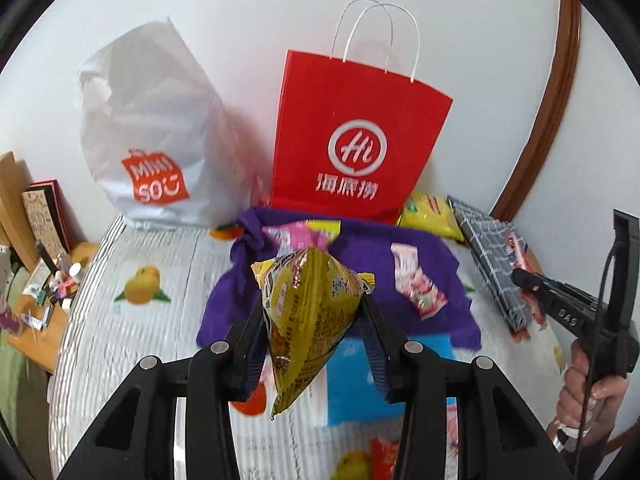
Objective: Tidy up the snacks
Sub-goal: 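Carry both packets up over the purple towel with both tools, then open the right tool to drop the strip candy onto the towel, then open the left tool to drop the yellow packet onto the towel, then grasp the blue biscuit packet on the bed with the right tool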
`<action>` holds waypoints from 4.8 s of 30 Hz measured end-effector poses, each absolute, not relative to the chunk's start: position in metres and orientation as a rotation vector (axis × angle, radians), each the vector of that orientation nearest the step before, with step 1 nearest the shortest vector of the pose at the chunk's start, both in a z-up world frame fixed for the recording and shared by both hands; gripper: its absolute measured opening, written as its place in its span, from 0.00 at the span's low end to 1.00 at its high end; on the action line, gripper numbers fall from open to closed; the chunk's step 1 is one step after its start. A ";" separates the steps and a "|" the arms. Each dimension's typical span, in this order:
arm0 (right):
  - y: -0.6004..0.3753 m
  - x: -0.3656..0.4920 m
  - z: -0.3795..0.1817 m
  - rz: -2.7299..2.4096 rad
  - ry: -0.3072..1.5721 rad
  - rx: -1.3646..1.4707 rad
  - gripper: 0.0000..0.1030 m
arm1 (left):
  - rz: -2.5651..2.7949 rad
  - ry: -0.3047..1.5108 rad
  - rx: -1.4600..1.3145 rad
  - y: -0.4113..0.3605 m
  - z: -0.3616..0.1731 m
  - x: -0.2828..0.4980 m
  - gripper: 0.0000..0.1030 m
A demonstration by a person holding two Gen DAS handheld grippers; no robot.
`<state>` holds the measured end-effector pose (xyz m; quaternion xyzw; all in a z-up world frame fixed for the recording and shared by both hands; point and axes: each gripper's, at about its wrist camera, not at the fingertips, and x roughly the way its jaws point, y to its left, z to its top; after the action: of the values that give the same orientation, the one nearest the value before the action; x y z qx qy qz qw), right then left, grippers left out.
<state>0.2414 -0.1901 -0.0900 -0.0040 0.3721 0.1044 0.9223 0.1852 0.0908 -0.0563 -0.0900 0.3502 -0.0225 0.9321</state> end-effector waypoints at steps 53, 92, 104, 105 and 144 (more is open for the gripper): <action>-0.175 0.373 -0.166 0.212 1.021 -0.086 0.34 | 0.000 0.958 -0.208 0.096 -0.099 0.337 0.40; -0.179 0.305 -0.075 0.218 0.727 -0.073 0.50 | -0.088 0.871 -0.146 0.073 -0.056 0.309 0.58; -0.240 0.226 -0.112 0.101 0.832 -0.033 0.50 | -0.128 0.782 -0.147 0.061 -0.025 0.277 0.58; -0.243 0.218 -0.118 0.102 0.848 -0.037 0.50 | -0.128 0.776 -0.143 0.058 -0.024 0.273 0.58; -0.234 0.137 -0.223 0.131 1.021 -0.094 0.43 | -0.119 0.938 -0.145 0.061 -0.118 0.145 0.58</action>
<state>0.1373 -0.2337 -0.2230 -0.0451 0.4881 0.0626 0.8693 0.1450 0.0605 -0.1183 -0.0696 0.4513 -0.0570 0.8878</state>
